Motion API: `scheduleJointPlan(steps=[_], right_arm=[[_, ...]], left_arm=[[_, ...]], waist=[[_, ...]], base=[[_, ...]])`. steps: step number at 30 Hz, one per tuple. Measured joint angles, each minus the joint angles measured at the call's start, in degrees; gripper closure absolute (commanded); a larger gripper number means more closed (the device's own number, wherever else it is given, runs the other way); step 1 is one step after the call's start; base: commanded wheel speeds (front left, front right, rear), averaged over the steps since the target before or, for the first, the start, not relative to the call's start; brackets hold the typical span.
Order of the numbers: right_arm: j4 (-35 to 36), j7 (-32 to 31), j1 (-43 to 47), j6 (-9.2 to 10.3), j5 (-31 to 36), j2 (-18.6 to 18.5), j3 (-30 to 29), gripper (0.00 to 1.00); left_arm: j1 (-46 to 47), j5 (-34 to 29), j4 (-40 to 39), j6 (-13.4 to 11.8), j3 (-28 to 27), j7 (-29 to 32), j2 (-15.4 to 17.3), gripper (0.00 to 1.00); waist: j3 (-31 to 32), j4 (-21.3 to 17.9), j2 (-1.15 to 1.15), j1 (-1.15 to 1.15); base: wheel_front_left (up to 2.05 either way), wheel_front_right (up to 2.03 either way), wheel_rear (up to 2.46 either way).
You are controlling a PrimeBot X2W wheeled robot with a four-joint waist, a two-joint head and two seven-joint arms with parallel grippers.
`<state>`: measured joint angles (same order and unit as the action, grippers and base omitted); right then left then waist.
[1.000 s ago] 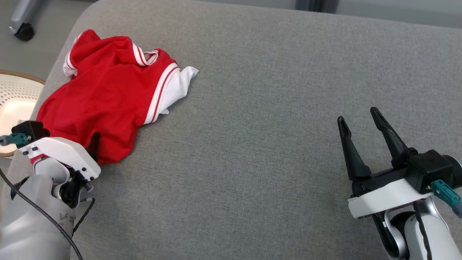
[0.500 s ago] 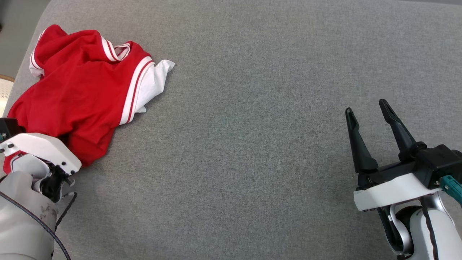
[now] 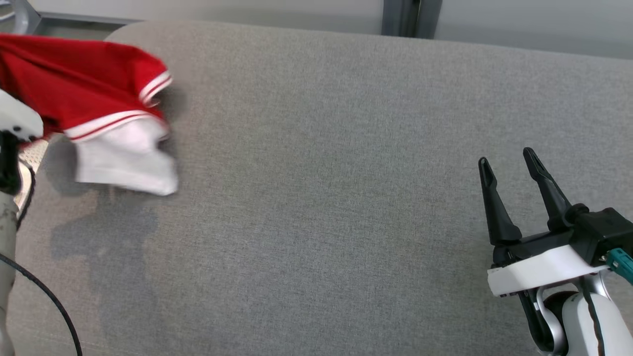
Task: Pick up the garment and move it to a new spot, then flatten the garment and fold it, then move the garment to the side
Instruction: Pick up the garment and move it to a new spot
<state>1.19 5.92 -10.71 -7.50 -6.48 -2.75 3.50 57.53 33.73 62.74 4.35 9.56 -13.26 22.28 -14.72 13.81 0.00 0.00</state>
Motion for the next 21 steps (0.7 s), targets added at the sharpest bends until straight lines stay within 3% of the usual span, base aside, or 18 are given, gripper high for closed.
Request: scheduleJointPlan(steps=[8,14,21], right_arm=[[-1.48,1.26,2.26,0.0,-1.72,-0.01,-0.75,0.0],[-1.83,1.76,3.92,0.0,-2.72,-0.01,-0.99,0.0],[-1.77,1.88,4.19,0.0,-3.59,-0.01,-0.2,0.0]], left_arm=[[-1.76,-3.68,-15.68,-4.53,0.04,-1.58,1.32,1.0],[-11.4,-5.23,-34.11,-9.72,-0.57,-1.43,1.1,1.0],[-22.34,-6.36,-54.48,-15.37,0.45,4.13,1.41,1.0]], waist=[[4.6,-0.96,0.0,0.0],[7.41,-2.36,0.0,0.0],[8.35,-4.96,0.0,0.0]], base=[[0.0,0.0,0.0],[0.0,0.0,0.0],[0.0,0.0,0.0]])
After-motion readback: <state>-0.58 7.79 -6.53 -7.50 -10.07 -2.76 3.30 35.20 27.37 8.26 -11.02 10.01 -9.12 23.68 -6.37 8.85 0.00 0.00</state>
